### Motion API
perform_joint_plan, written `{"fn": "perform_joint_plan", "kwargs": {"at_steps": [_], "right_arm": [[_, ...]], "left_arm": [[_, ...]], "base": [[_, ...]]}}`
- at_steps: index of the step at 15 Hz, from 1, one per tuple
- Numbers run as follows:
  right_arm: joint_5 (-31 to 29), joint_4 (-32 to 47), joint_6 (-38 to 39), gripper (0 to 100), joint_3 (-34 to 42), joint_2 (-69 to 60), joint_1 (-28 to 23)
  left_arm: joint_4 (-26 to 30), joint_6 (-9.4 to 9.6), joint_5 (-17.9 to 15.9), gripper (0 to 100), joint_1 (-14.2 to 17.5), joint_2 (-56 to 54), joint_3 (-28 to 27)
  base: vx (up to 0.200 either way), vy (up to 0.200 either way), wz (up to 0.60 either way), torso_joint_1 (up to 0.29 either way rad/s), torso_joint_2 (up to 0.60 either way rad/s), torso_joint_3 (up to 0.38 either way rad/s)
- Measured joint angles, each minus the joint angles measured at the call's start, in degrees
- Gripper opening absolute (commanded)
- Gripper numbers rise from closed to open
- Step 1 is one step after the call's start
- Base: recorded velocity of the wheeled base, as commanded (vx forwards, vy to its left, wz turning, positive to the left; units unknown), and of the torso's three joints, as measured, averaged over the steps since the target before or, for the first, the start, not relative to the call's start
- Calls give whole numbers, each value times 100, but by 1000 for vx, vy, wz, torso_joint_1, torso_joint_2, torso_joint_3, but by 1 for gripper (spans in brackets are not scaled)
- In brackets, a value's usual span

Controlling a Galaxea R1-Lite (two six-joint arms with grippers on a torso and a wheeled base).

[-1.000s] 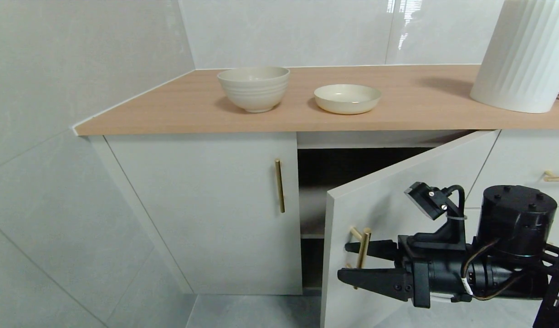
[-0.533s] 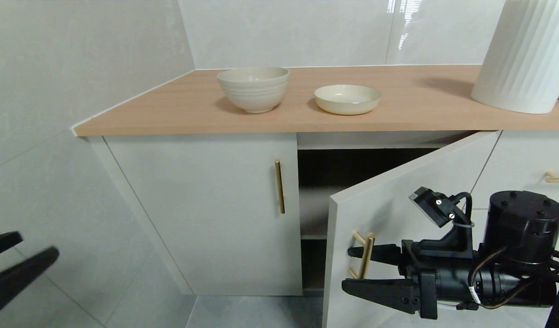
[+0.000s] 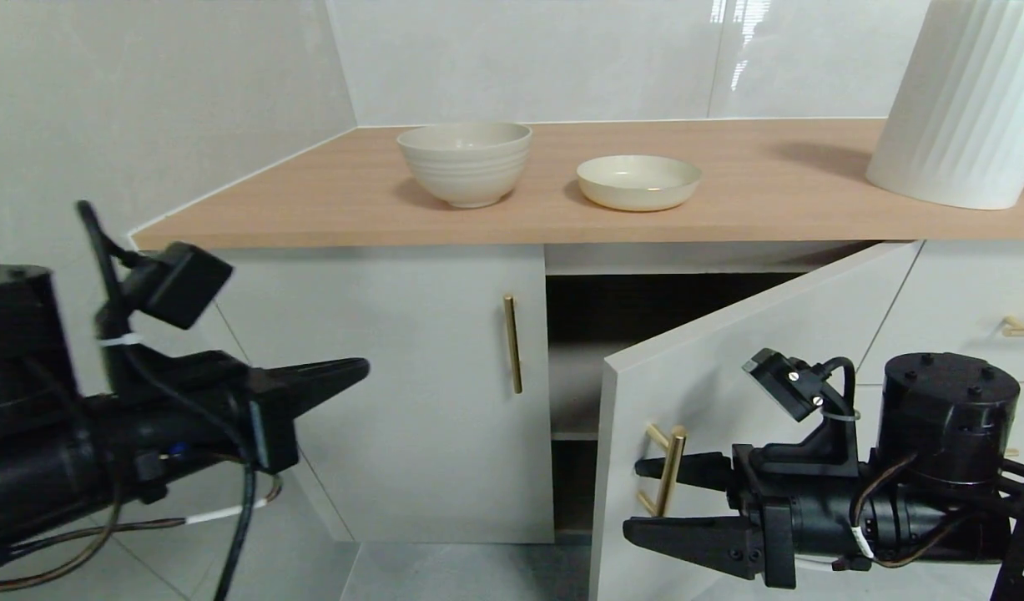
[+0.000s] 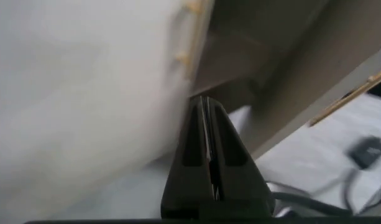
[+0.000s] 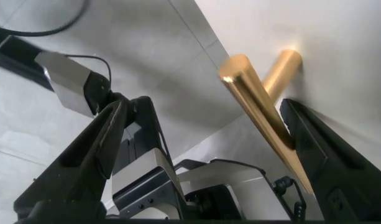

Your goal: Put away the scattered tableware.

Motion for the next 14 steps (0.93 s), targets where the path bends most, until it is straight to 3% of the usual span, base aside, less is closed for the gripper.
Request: {"fn": "perform_joint_plan", "kwargs": {"at_steps": [3,6,8,11,14], "right_arm": [[-27,20,1,100,-10,26,-99],[-44,13,-2,100,-11,39,-174],[-71,-7,-5,100,-7,41,-236],[-107,-16,-10,100,-2,26,-254],[-194,-27,-11,100,41,15,-267]], "left_arm": [[-1477,-257,-2,0,-557,1259,188],[-3616,-775,-5,0,-1089,2575,386],[-4479,-978,-11,0,-1560,3318,358],[-4506,-1030,-27,0,-2030,3861,72],[-4018,-1030,-119,0,-2146,4094,-391]], "base": [[0,0,0,0,0,0],[0,0,0,0,0,0],[0,0,0,0,0,0],[0,0,0,0,0,0],[0,0,0,0,0,0]]}}
